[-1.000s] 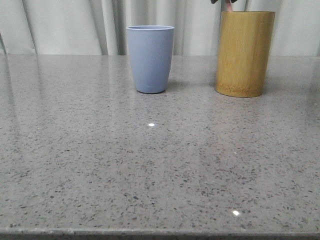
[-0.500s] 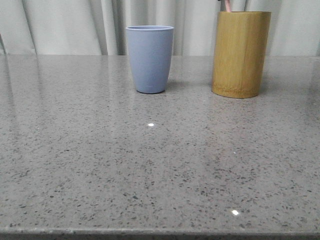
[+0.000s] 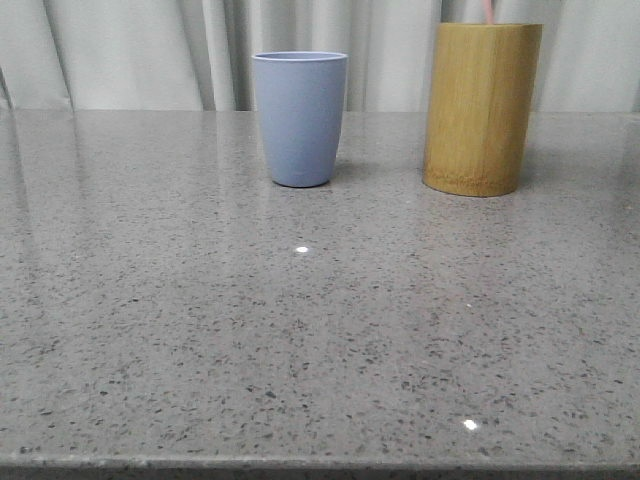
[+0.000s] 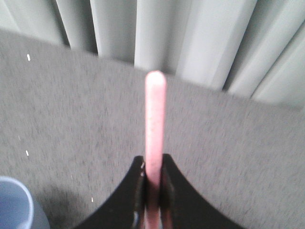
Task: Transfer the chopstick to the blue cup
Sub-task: 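Grasp the pink straw with the right gripper and lift it out, then carry the straw with the right gripper over the blue cup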
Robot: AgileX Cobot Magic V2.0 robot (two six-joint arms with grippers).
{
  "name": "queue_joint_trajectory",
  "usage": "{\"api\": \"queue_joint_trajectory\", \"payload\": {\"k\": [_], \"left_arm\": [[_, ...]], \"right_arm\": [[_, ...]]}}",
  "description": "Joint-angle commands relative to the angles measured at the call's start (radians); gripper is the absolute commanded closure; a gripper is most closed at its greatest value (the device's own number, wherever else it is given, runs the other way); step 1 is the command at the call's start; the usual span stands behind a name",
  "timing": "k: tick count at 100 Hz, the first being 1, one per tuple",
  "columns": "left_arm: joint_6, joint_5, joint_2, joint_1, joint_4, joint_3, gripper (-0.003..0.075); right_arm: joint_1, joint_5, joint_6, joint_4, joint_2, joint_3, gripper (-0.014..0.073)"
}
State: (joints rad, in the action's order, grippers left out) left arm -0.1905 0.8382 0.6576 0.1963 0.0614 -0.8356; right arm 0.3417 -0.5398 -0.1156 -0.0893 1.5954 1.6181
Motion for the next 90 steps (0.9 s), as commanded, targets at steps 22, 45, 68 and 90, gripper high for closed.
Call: {"api": "queue_joint_trajectory", "payload": {"k": [22, 45, 68, 90], "left_arm": [[-0.009, -0.07, 0.0, -0.002, 0.003, -0.028, 0.0404], [-0.009, -0.07, 0.0, -0.002, 0.003, -0.028, 0.0404], [-0.009, -0.07, 0.0, -0.002, 0.003, -0.028, 0.0404], [-0.009, -0.07, 0.0, -0.002, 0.003, -0.028, 0.0404]], "right_arm": [[0.057, 0.037, 0.037, -0.023, -0.097, 0.19, 0.0669], [0.158, 0.09, 0.036, 0.021, -0.089, 0.221, 0.0669], [0.221, 0.164, 0.036, 0.089, -0.032, 0.221, 0.0669], [0.23, 0.195, 0.036, 0.089, 0.023, 0.221, 0.0669]]}}
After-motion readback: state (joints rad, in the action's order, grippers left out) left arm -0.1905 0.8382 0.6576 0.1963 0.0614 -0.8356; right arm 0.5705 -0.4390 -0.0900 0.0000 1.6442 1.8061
